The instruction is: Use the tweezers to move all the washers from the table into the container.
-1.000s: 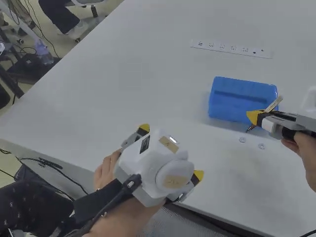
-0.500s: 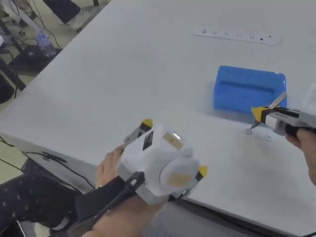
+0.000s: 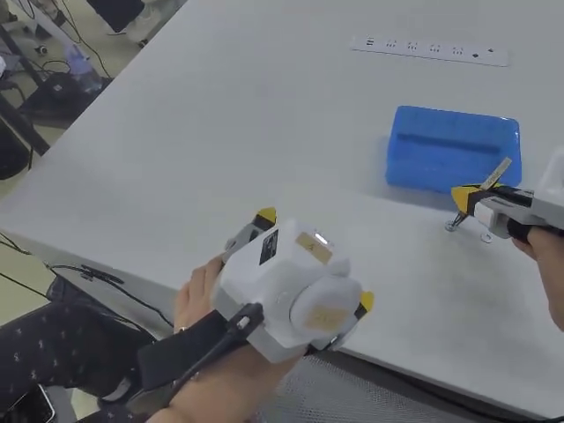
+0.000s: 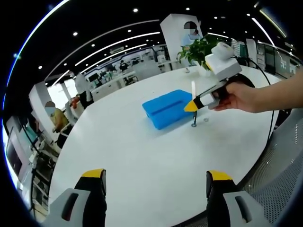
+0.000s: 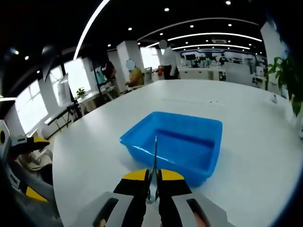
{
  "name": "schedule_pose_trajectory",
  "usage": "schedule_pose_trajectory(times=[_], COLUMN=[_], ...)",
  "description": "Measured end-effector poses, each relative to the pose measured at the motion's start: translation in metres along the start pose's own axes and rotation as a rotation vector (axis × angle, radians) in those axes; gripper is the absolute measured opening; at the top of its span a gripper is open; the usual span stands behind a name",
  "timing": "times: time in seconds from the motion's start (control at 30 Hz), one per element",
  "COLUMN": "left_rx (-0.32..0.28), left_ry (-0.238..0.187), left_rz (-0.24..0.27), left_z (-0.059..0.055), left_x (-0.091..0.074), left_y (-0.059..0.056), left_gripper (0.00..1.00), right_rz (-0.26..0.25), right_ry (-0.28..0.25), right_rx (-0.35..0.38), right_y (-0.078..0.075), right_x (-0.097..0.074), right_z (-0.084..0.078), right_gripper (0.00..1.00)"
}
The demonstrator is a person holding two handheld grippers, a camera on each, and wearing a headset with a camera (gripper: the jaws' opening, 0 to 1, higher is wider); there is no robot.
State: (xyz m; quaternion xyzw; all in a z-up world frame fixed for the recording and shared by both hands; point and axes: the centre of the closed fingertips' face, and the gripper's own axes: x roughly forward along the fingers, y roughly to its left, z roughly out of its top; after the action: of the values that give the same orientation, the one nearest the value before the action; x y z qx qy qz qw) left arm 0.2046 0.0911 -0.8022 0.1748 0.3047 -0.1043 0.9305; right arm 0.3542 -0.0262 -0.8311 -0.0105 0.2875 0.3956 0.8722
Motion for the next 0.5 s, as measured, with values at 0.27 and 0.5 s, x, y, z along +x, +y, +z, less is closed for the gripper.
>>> schedule_pose_trajectory(times=[0.27, 0.5], left_rx=[-0.003, 0.0], left_ry=[0.0, 0.009], left_rz=[0.002, 0.001], left_z=[-0.0001, -0.0015], left_x=[0.0003, 0.0006], left_y=[0.0005, 0.0001], left_gripper=[0.89, 0.89], right_rz=[-0.005, -0.008], right_ry=[-0.012, -0.02], right_rx=[-0.001, 0.009], right_y=[-0.0017, -0.0022], right_x=[-0.0004, 0.0036], right_z=[0.002, 0.0019], right_gripper=[0.04, 0.04])
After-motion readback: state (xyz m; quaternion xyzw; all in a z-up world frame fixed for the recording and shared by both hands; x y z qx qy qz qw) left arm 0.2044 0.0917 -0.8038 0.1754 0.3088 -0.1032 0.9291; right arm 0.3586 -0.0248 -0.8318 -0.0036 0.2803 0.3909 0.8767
